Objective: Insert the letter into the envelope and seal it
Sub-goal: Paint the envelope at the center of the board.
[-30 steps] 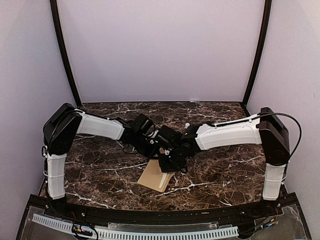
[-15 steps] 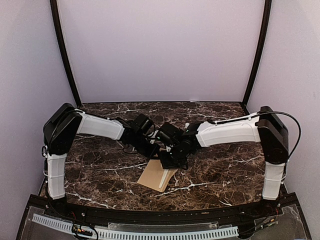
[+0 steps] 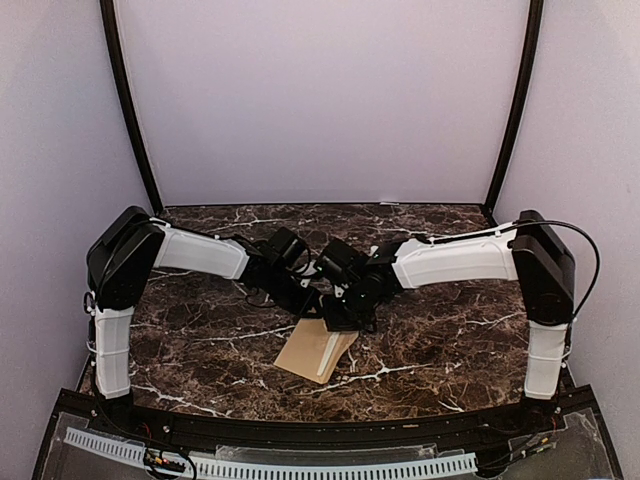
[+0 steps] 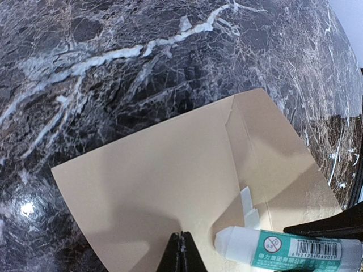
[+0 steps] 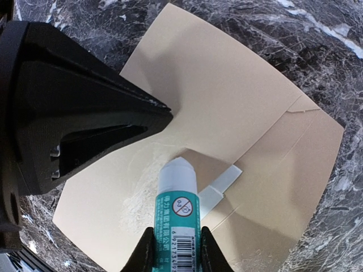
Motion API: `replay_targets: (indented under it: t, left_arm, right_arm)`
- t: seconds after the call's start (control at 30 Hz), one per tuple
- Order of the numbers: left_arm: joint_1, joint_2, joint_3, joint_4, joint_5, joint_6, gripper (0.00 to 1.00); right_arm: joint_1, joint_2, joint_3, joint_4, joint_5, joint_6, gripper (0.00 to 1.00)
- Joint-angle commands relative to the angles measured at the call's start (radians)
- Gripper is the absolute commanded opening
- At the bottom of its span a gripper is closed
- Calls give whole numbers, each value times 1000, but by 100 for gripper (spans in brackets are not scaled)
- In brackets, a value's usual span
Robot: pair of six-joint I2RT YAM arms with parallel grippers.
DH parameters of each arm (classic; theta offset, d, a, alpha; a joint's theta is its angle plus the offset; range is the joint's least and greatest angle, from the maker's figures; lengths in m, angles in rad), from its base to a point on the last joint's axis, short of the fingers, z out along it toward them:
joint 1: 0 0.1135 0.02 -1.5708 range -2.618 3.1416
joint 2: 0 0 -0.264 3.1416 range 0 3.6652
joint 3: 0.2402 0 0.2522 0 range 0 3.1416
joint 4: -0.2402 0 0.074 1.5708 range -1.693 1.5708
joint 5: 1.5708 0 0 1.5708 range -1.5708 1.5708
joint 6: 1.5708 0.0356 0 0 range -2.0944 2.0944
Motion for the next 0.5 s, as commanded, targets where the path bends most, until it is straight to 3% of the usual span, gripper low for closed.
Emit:
replay_targets:
  t: [0.0,0.27,0.47]
  left_arm:
    - [-2,42,-10,-81,-17,-3,2]
    - [-1,49,-10,-80,-7,-10,2]
    - [-2,43,-10,-83,-17,-17,2]
  right_arm:
    - [-30,56,-20,-32,63,-5,0]
    - [-40,28,-30,5,29,-16,0]
    - [-59,-89,-67,88,-22,-15,0]
